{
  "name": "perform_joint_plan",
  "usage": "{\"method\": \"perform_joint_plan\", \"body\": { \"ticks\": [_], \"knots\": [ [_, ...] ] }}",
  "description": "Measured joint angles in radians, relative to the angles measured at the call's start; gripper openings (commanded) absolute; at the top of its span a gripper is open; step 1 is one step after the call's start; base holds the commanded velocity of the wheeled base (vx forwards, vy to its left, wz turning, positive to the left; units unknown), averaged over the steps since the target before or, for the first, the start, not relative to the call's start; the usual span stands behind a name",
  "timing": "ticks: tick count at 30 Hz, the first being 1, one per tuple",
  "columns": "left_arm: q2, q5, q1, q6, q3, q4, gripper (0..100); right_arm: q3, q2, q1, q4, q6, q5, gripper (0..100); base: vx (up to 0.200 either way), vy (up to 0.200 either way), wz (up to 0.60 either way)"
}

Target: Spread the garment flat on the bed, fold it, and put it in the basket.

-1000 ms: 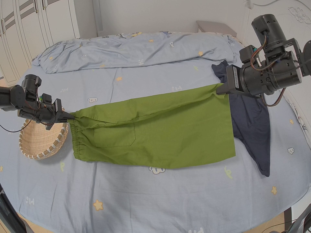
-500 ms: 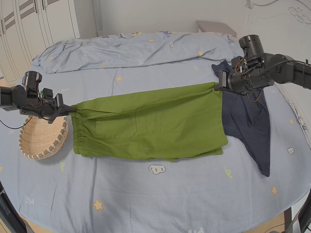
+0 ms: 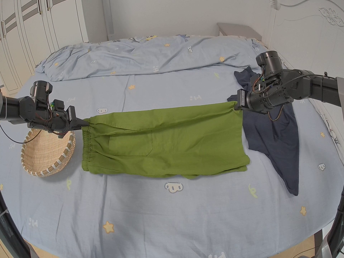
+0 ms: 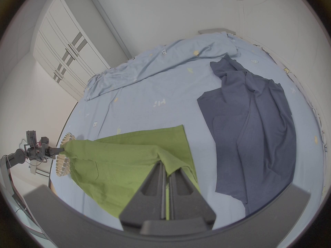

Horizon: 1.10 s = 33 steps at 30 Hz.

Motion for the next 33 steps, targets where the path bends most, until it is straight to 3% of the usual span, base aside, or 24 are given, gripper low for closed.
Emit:
{"method": "perform_joint_plan", "body": {
  "ticks": [33],
  "knots": [
    [0.047, 0.028, 0.009, 0.0, 0.022, 0.014, 0, -0.103, 0.176, -0.019, 0.012, -0.008, -0.001, 0, 0.0, 0.0, 0.0]
  ]
}}
